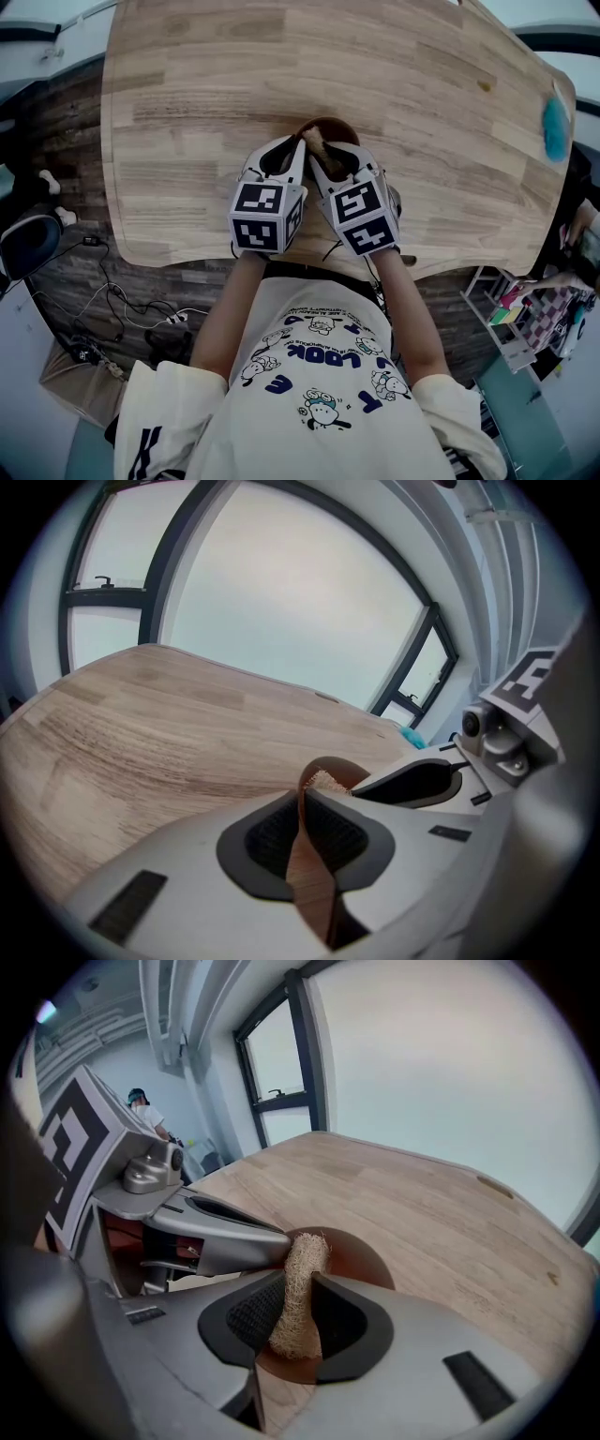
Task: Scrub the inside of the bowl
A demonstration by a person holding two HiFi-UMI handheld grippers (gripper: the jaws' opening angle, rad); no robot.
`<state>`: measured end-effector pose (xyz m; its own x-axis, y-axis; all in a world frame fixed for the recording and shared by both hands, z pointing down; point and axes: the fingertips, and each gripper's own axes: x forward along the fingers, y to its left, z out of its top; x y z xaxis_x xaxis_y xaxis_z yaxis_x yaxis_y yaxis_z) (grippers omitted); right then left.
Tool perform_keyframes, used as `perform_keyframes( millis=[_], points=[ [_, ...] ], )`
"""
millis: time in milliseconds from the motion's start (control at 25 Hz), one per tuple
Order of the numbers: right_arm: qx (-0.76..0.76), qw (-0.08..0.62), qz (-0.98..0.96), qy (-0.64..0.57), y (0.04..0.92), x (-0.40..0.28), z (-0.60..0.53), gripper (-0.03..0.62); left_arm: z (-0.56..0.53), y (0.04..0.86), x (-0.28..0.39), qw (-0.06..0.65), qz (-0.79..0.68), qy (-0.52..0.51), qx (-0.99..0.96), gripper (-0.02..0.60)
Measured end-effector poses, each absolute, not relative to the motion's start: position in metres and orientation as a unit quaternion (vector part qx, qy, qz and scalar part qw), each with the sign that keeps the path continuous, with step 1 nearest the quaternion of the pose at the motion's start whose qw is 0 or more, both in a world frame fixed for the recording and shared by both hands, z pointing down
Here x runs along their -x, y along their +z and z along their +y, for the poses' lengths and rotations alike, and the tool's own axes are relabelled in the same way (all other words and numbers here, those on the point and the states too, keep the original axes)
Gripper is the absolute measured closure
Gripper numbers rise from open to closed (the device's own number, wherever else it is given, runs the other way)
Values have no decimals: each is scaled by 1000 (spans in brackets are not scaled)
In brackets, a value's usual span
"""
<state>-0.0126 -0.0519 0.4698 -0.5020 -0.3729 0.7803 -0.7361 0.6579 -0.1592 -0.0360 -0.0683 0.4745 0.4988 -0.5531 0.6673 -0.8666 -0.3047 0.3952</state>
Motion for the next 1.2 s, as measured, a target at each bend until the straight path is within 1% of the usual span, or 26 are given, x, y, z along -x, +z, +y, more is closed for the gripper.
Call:
perform_keyframes(
  millis=[160, 320, 400, 560, 760, 960, 1080, 1120, 1200],
  points=[
    [-389, 376, -813, 215, 471, 5, -60, 510, -63, 475, 40, 390, -475, 198, -764, 529],
    [-440, 349, -789, 248, 470, -6, -68, 510, -54, 475, 44, 409, -497, 181, -743, 523],
    [-445, 345, -786, 255, 470, -7, -68, 511, -49, 475, 45, 423, -512, 169, -728, 523],
    [-412, 357, -807, 227, 470, 0, -61, 511, -40, 478, 48, 449, -528, 157, -704, 517],
    [-343, 381, -838, 188, 469, 8, -51, 510, -49, 475, 52, 422, -503, 192, -730, 508],
    [-294, 393, -855, 169, 469, 13, -46, 510, -61, 477, 45, 384, -439, 248, -774, 506],
    [-280, 391, -861, 168, 469, 15, -44, 510, -63, 480, 40, 378, -418, 269, -781, 509],
    [-279, 390, -861, 171, 469, 15, -44, 510, -63, 480, 39, 378, -416, 270, -782, 524],
    [-282, 387, -860, 176, 470, 14, -44, 510, -64, 481, 38, 380, -418, 266, -781, 528]
  ],
)
